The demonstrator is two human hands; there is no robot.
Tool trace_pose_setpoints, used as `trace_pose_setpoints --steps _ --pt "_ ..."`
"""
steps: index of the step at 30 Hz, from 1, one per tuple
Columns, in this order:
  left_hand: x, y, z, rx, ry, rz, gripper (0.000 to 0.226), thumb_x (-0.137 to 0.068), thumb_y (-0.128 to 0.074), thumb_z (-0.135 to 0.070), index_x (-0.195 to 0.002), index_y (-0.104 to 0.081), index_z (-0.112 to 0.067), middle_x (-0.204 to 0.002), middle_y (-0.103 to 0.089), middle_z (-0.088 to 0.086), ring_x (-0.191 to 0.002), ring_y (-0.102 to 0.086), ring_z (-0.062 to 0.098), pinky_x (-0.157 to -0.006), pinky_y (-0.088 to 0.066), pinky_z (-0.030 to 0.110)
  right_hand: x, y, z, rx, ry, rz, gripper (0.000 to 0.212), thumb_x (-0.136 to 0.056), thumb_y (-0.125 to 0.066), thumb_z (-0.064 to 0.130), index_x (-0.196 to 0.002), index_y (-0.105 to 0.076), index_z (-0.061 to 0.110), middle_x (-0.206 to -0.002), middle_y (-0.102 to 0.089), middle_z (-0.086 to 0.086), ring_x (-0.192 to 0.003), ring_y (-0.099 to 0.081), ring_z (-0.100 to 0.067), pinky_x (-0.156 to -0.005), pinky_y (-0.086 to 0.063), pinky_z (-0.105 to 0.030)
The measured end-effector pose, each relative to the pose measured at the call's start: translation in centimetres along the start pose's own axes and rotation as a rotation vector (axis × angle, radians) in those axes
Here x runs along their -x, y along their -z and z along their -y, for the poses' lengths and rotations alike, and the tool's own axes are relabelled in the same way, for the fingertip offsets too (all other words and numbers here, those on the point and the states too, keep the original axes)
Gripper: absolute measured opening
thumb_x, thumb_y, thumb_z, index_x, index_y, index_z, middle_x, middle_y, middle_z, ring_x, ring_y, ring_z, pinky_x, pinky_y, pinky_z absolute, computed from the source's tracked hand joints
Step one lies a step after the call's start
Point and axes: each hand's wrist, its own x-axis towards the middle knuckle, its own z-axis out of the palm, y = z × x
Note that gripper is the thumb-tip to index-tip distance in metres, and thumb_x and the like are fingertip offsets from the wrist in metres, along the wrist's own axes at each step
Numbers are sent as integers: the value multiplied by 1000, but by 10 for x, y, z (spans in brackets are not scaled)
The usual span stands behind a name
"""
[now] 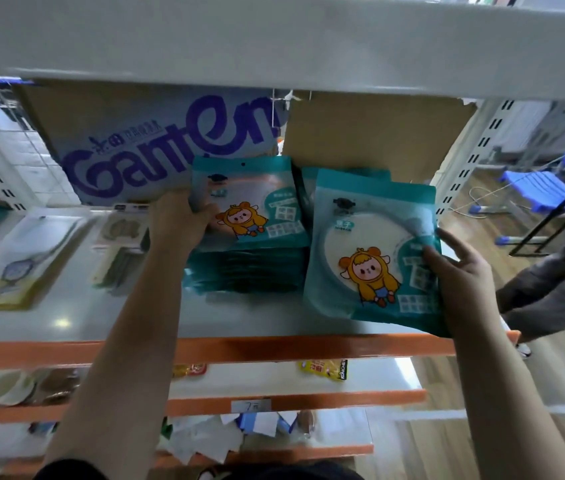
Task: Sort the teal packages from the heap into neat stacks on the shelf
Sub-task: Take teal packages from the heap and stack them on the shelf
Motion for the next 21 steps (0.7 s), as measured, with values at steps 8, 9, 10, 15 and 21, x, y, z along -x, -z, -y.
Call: trace_pose_setpoints --steps 8,9,10,15,21 --pt "-5 4 6 76 35 -25 24 -88 -67 -26 -94 -68 -3 -84 -63 10 -77 -56 24 -68 -38 32 0 5 -6 -3 -20 -16 44 -94 -59 15 -135 -52 29 -96 -73 -1 -74 -73 -15 -54 -58 -27" --pt "-5 3 6 74 31 -35 23 -89 -66 -25 -94 -68 -3 -84 -63 9 -77 -55 22 -68 -37 32 0 6 -7 -6 -23 -21 44 -94 -59 15 -135 -52 30 -96 -73 -1 -75 -73 -15 -54 -58 -27" --pt "-4 3 7 73 29 -42 22 -89 -66 -25 -95 -67 -4 -86 -62 9 -78 -54 21 -68 -37 31 0 6 -8 -9 -26 -25 44 -94 -59 15 -136 -52 30 -96 -73 -1 -75 -73 -15 -54 -58 -27" --pt "-10 4 7 58 -4 -10 23 -90 -63 -25 -98 -68 -4 -92 -65 12 -82 -56 24 -69 -37 32 1 7 -11 -23 -33 -33 42 -94 -60 15 -133 -54 30 -83 -75 6 -73 -73 -13 -54 -58 -26" --pt "-16 8 11 -23 -80 80 21 -93 -60 -27 -89 -64 -6 -80 -56 6 -64 -43 10 -54 -28 23 2 9 -12 -16 -38 -21 44 -93 -61 16 -134 -54 30 -95 -73 0 -75 -73 -15 -55 -58 -27"
